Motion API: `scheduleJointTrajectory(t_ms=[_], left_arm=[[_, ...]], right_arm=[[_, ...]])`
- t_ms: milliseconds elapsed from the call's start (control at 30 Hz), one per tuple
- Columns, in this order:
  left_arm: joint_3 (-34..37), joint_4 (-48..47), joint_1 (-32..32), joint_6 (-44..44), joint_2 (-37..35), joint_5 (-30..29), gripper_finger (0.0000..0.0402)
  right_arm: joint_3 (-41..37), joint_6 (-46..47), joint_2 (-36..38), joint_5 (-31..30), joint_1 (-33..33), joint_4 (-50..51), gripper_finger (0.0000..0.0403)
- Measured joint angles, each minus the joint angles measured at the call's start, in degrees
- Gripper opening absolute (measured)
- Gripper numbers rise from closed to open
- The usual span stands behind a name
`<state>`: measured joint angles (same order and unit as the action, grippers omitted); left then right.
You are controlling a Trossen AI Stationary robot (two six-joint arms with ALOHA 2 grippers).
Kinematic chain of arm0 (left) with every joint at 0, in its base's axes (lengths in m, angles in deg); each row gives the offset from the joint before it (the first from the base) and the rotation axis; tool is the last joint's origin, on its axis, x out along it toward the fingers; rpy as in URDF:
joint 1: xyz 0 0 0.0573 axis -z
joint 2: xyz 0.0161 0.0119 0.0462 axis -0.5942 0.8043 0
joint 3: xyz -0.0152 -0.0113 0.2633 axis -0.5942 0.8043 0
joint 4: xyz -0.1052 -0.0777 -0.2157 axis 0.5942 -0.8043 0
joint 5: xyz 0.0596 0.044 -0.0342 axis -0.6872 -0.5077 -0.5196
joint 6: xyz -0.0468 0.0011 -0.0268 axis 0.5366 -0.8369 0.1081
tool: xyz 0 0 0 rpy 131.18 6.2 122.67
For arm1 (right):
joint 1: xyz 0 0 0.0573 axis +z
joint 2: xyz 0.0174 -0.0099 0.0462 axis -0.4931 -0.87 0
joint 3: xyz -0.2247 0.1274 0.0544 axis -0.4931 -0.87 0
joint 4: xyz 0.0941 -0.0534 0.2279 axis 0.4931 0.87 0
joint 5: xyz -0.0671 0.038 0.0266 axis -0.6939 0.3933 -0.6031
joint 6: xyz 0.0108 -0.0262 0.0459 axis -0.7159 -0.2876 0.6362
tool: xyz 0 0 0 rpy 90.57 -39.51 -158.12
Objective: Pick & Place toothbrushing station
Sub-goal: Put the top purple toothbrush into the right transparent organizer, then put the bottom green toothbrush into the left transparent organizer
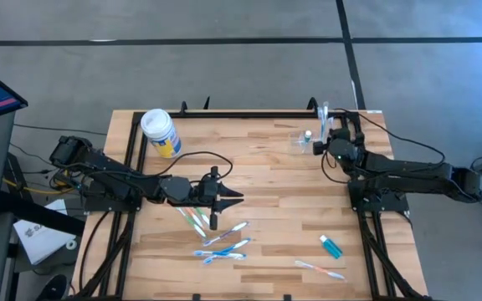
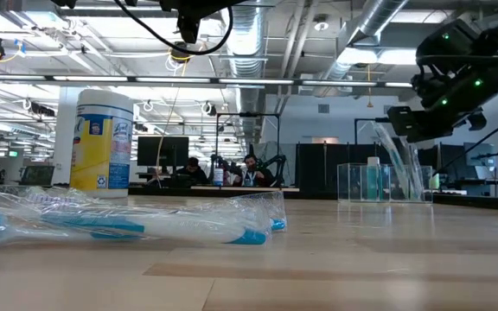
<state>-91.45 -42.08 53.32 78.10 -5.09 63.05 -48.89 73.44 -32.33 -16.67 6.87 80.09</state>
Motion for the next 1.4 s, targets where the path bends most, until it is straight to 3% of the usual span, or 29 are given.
scheduleJointTrajectory(t_ms=[333,767,967,1167,1400], left_arm=[[0.0,0.0,0.0,0.0,0.0,-0.1,0.0053],[0.0,0.0,0.0,0.0,0.0,-0.3,0.0053],[0.0,-0.1,0.0,0.0,0.0,-0.3,0.0053],[0.0,-0.8,0.0,0.0,0.0,-0.2,0.0053],[0.0,-3.2,0.0,2.5,0.0,0.5,0.0053]], right_arm=[[0.0,-2.0,0.0,1.3,0.0,0.0,0.0010],[1.5,-3.7,0.1,1.4,0.1,0.2,0.0145],[3.4,-5.2,0.1,1.3,0.1,0.4,0.0186],[4.1,-4.8,0.1,1.8,1.2,0.6,0.0193],[6.6,-4.6,0.1,6.6,7.6,0.5,0.0178]])
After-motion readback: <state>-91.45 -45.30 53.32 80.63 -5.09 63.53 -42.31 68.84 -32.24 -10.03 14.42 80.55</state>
